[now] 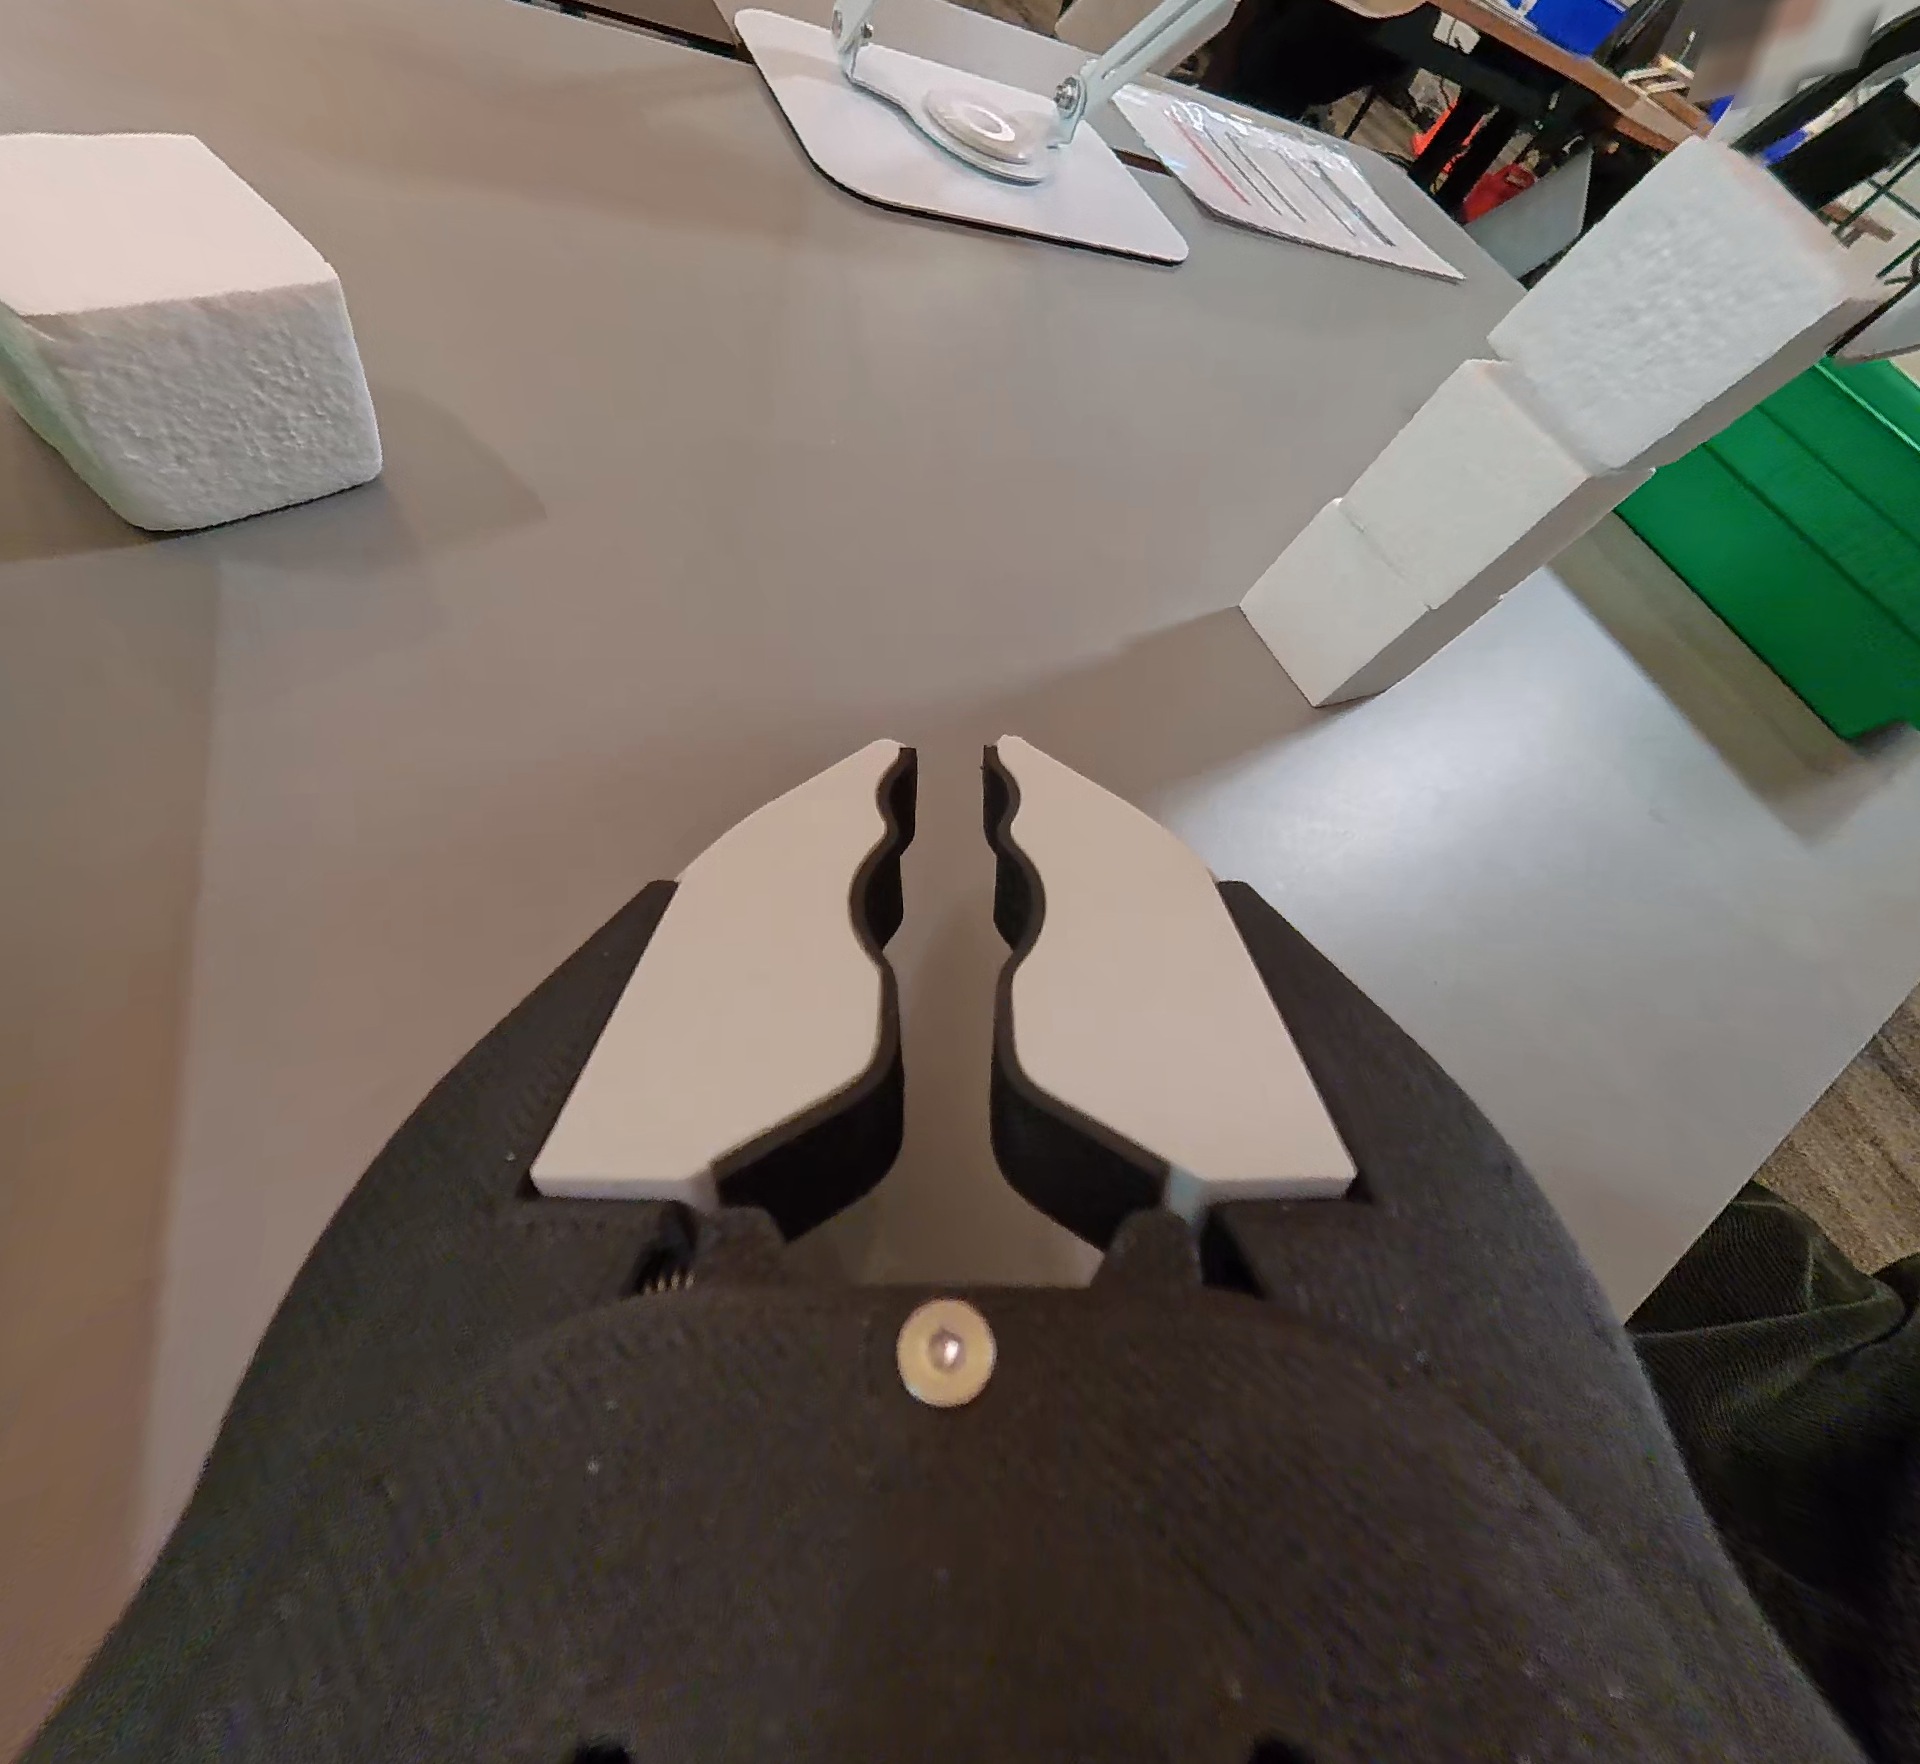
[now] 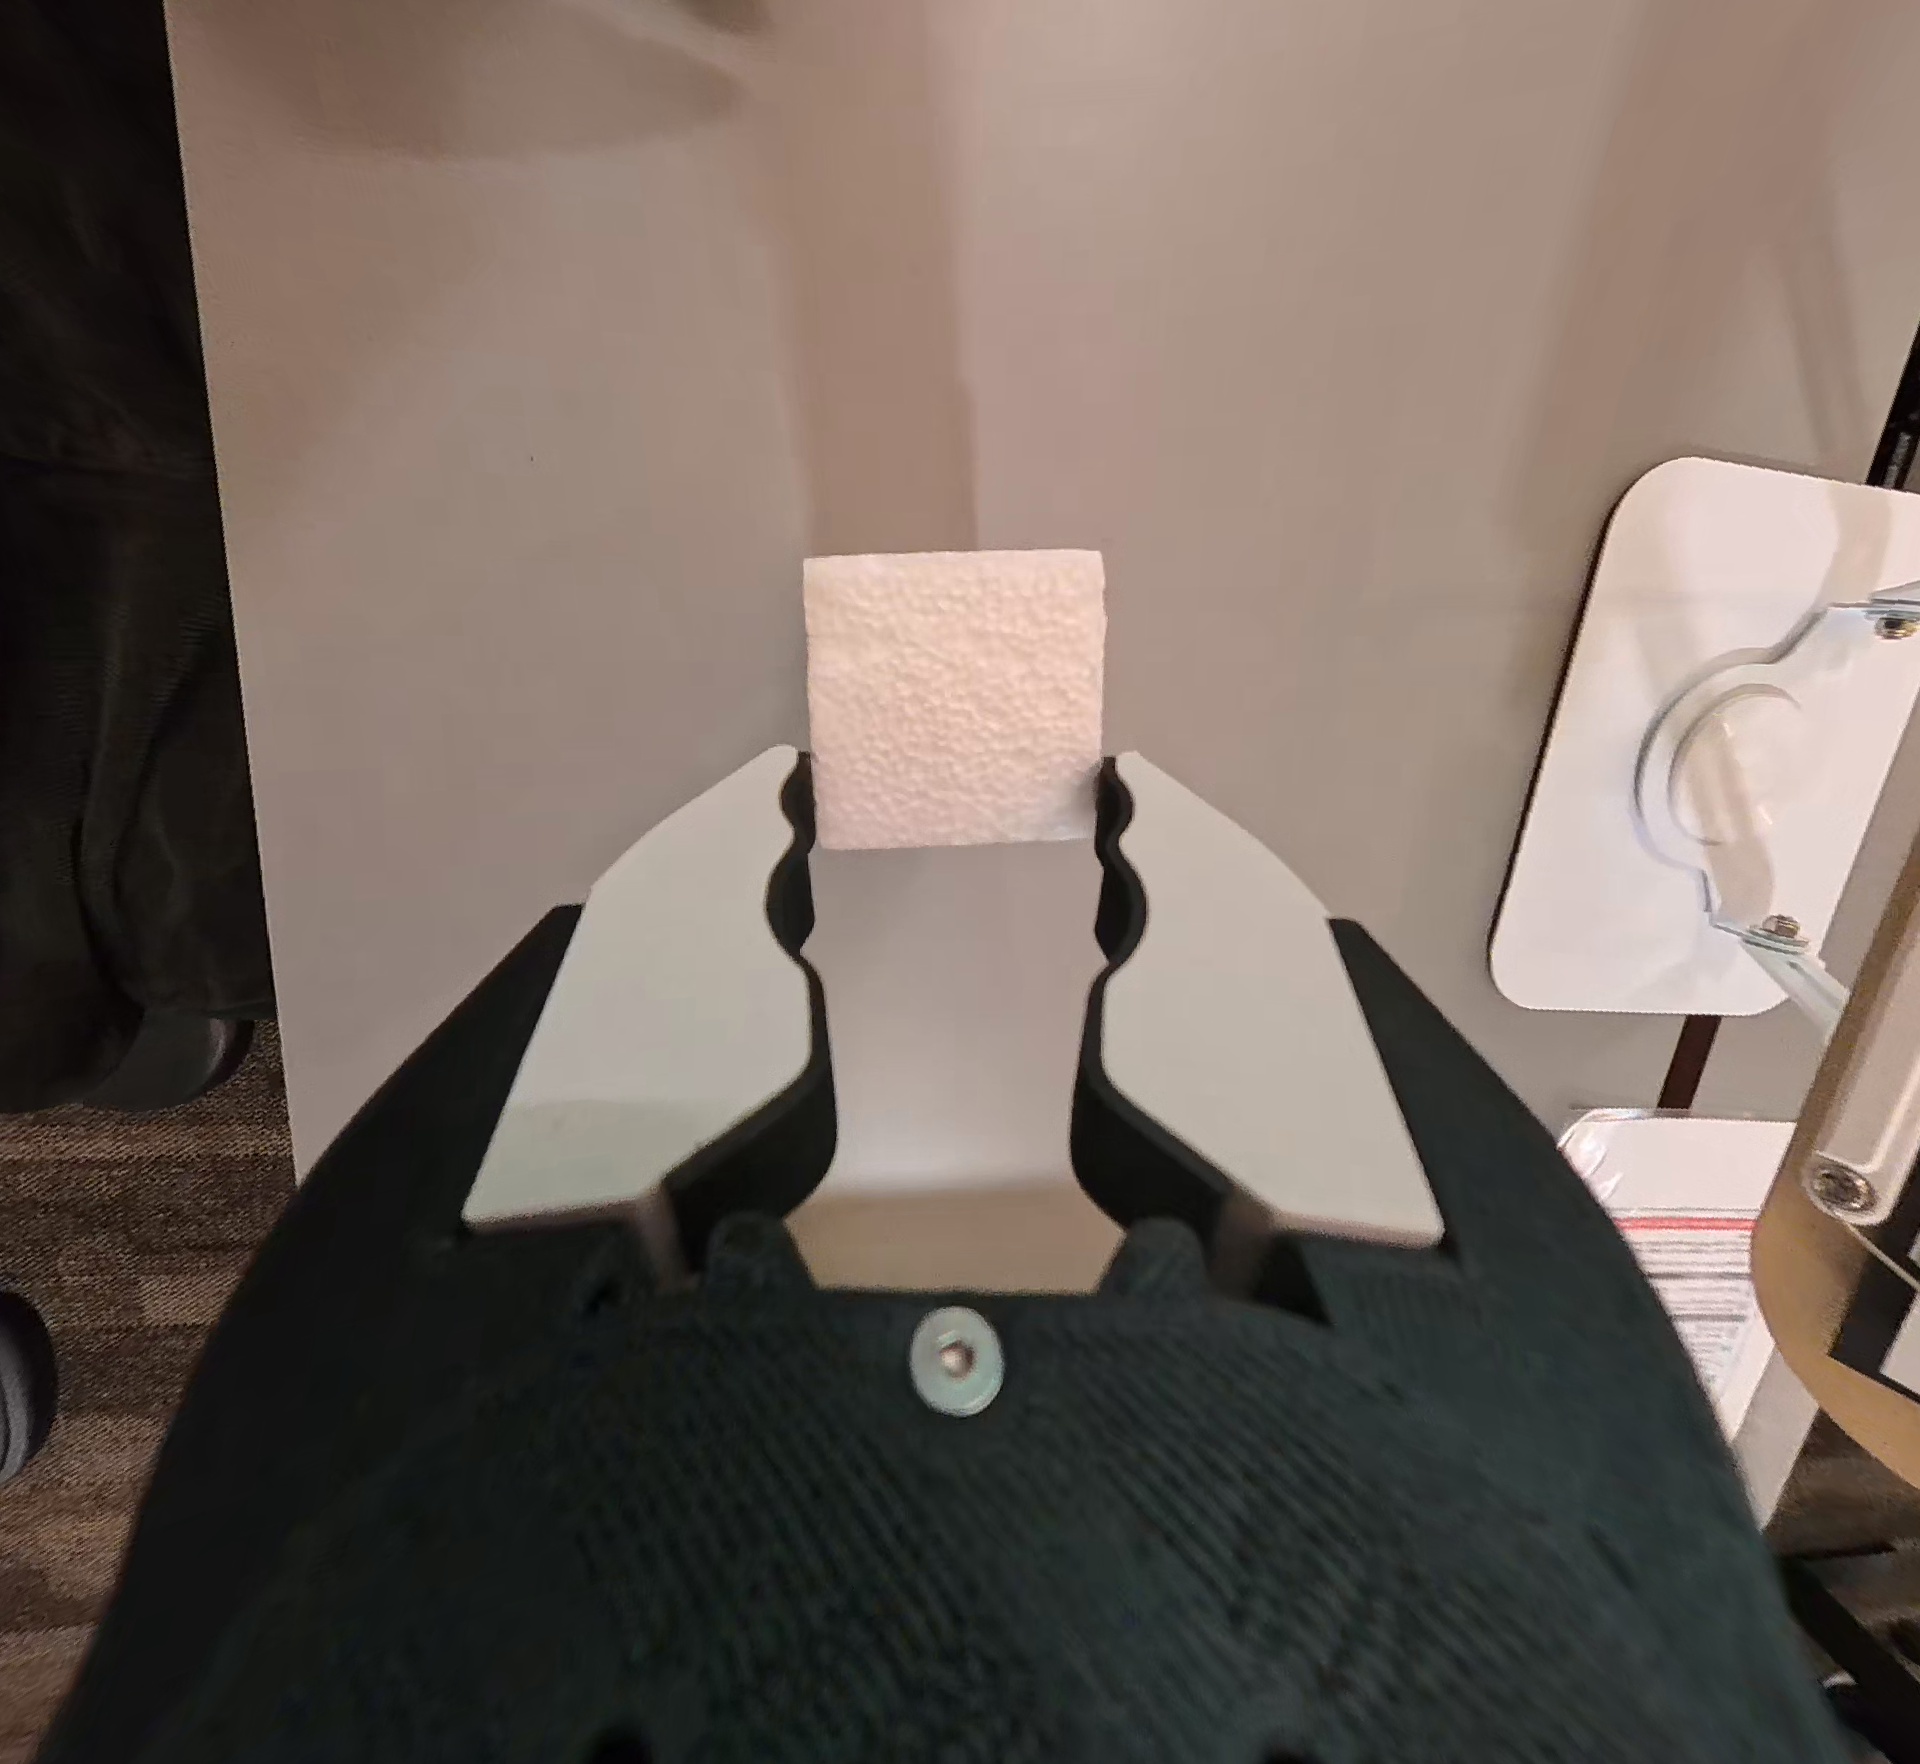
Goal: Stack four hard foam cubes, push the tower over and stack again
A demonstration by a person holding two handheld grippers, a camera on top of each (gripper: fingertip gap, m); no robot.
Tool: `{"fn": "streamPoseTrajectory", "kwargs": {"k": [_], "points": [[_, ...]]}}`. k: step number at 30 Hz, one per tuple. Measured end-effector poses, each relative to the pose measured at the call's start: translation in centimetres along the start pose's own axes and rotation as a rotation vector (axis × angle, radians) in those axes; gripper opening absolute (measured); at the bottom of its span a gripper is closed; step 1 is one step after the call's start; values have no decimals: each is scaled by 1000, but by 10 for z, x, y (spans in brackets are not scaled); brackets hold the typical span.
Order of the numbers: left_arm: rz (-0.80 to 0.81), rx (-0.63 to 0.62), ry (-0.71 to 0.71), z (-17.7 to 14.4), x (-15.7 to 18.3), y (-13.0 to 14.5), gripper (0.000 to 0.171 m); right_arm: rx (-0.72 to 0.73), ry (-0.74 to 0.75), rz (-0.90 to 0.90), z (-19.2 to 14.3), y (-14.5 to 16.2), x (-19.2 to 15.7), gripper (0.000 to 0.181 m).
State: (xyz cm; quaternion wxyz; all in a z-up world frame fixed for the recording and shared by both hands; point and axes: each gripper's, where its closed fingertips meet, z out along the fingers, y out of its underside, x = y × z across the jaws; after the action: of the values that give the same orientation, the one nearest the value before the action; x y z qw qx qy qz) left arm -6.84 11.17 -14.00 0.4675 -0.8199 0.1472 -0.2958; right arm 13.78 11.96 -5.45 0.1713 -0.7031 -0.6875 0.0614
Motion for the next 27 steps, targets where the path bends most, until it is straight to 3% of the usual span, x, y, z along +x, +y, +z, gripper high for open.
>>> {"fn": "streamPoseTrajectory", "kwargs": {"k": [27], "points": [[-1, -4, 1, 0, 0, 1, 13, 7, -5, 51, 1, 3, 1, 53]]}}
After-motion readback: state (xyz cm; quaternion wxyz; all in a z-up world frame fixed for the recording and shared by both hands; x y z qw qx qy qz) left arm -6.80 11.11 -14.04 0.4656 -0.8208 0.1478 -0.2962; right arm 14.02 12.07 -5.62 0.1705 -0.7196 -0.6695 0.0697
